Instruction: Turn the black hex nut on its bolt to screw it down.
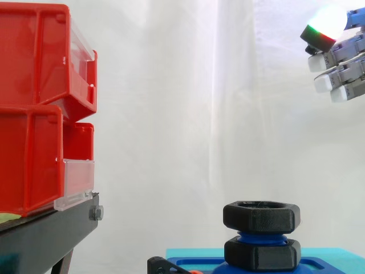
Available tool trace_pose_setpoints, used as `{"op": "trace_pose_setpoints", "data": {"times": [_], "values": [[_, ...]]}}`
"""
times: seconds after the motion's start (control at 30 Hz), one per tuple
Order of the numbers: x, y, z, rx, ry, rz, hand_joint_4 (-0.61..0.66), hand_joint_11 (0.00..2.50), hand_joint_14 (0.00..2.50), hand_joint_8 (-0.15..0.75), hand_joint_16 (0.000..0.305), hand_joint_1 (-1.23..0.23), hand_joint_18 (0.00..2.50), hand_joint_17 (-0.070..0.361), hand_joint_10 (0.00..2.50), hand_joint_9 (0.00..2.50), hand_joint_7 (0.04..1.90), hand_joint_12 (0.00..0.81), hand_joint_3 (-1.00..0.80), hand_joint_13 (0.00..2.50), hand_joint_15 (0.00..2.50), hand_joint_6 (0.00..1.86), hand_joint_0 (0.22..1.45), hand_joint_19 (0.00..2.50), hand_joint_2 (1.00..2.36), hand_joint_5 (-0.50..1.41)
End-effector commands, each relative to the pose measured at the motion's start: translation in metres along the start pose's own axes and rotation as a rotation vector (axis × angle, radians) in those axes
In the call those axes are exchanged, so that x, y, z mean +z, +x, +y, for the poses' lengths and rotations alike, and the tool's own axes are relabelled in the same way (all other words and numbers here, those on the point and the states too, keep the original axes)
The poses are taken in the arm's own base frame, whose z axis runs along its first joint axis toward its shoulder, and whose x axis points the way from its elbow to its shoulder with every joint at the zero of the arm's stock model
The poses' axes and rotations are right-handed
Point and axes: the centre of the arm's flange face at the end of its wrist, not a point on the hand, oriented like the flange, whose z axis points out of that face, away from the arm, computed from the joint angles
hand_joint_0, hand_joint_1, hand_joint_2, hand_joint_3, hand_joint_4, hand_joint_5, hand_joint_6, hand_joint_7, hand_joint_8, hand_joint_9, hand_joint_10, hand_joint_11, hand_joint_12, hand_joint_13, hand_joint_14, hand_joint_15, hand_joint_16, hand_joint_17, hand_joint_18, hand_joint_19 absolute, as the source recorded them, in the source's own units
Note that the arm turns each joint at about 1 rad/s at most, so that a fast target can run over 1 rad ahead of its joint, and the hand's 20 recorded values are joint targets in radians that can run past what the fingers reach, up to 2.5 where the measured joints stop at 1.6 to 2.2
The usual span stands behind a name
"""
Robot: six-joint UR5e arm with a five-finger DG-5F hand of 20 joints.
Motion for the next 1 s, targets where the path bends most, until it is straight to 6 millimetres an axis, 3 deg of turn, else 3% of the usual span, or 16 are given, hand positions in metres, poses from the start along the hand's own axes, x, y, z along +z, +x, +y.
{"op": "trace_pose_setpoints", "data": {"times": [0.0, 0.53, 0.73, 0.97], "values": [[-0.001, 0.0, -0.001, 0.001, 0.011, 0.004, 0.18, 0.01, 0.0, 0.221, 0.051, -0.51, 0.35, 0.115, 0.0, 0.45, 0.68, 0.315, -0.5, 0.42, 0.0, 0.5, 0.55, 0.1, 1.0, -0.24], [0.002, 0.005, 0.0, -0.055, 0.036, -0.042, 0.17, 0.07, 0.0, 0.231, 0.049, -0.54, 0.4, 0.109, 0.0, 0.48, 0.72, 0.314, -0.5, 0.47, 0.0, 0.5, 0.55, 0.12, 1.0, -0.23], [0.023, 0.02, -0.014, -0.233, 0.03, -0.031, 0.17, 0.08, 0.0, 0.231, 0.049, -0.54, 0.4, 0.109, 0.0, 0.48, 0.72, 0.315, -0.5, 0.46, 0.0, 0.5, 0.55, 0.11, 1.0, -0.23], [0.038, 0.029, 0.002, -0.363, -0.058, -0.098, 0.17, 0.08, 0.0, 0.234, 0.048, -0.54, 0.41, 0.109, 0.0, 0.48, 0.73, 0.317, -0.5, 0.47, 0.01, 0.5, 0.55, 0.13, 1.0, -0.23]]}}
